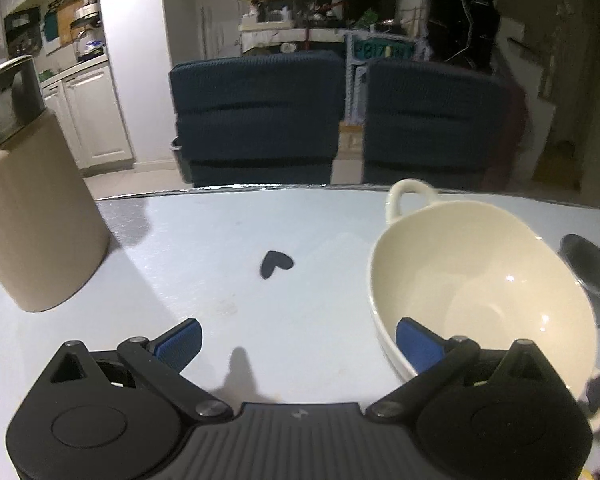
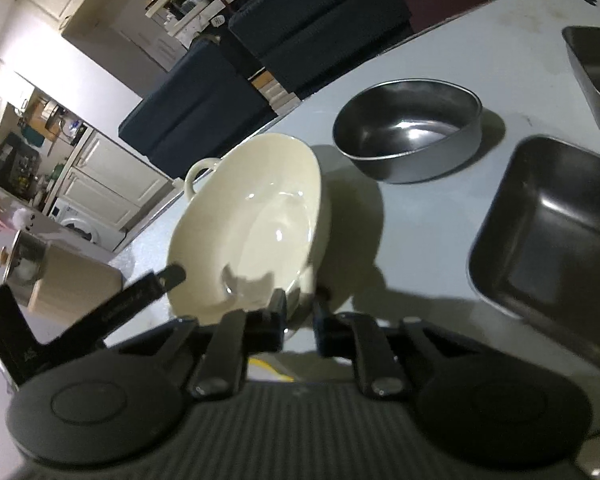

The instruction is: Organize plates and bowls

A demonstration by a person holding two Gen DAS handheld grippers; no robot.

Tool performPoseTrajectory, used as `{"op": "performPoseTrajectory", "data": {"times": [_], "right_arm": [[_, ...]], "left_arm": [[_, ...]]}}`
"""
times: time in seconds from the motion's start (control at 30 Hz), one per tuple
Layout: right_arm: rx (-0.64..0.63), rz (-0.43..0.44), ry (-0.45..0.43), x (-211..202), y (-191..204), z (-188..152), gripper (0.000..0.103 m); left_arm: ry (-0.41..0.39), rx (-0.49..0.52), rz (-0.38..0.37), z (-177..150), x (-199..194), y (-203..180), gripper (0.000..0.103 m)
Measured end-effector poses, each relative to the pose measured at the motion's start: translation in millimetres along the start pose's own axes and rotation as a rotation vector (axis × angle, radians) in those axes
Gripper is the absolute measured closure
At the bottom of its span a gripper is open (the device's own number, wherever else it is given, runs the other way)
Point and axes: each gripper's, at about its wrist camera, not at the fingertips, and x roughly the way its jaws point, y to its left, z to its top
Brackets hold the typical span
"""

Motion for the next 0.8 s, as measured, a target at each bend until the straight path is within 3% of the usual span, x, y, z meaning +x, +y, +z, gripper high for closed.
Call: {"op": "performPoseTrajectory", "data": {"times": [0.3, 0.4, 0.47, 0.53, 0.6, 0.7, 0.73, 0.8], "right_arm": [[0.001, -0.032, -0.059, -1, -5, 11, 0.094], [0.027, -0.004, -0.083, 1, -13, 11, 0.093], [0.102, 0.030, -0.077, 1, -21, 10, 0.090], [0.156, 0.049, -0.065, 1, -22, 7, 0.085], [0.140, 0.044, -0.059, -1, -16, 3, 0.074], [0.123, 0.028, -0.060, -2, -8, -4, 0.069], [0.136, 0.029, -0.054, -1, -8, -7, 0.069], [0.126, 0.017, -0.017, 4, -7, -8, 0.081]], "left_arm": [[0.099, 0.005, -0.122, -9, -11, 4, 0.002], [0.129, -0.047, -0.209, -14, -17, 7, 0.011], [0.137, -0.062, -0.253, -14, -21, 6, 0.023], [0.137, -0.062, -0.267, -13, -25, 4, 0.033], [0.129, -0.061, -0.277, -12, -27, 1, 0.045], [0.121, -0.079, -0.279, -12, -28, -3, 0.066], [0.119, -0.087, -0.282, -12, -29, -4, 0.072], [0.118, -0.089, -0.265, -11, -28, -7, 0.073]]}}
